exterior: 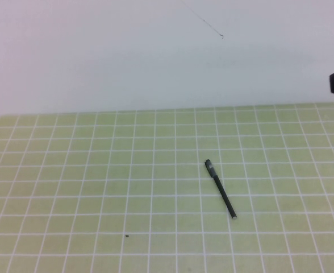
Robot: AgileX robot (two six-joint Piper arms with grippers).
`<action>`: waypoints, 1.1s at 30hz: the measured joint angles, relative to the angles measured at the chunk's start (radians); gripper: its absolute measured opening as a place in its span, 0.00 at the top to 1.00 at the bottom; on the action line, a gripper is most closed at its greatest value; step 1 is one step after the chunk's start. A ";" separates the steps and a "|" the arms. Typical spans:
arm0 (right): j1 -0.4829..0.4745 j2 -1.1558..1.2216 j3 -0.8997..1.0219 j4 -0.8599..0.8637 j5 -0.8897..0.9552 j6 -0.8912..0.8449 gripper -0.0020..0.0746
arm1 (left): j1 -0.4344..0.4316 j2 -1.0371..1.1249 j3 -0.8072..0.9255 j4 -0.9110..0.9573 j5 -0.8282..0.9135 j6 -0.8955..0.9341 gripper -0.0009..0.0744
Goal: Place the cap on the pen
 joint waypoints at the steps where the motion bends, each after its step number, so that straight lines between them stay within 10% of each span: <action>1: 0.000 -0.007 0.000 -0.010 0.000 -0.002 0.97 | 0.000 0.000 0.000 0.000 0.000 -0.002 0.99; 21: 0.000 -0.003 0.000 -0.016 -0.004 -0.003 0.97 | 0.007 -0.038 0.000 0.000 -0.002 -0.002 0.99; 33: -0.013 -0.219 0.167 -0.182 -0.302 -0.031 0.97 | 0.259 -0.262 0.000 0.000 -0.034 -0.004 0.99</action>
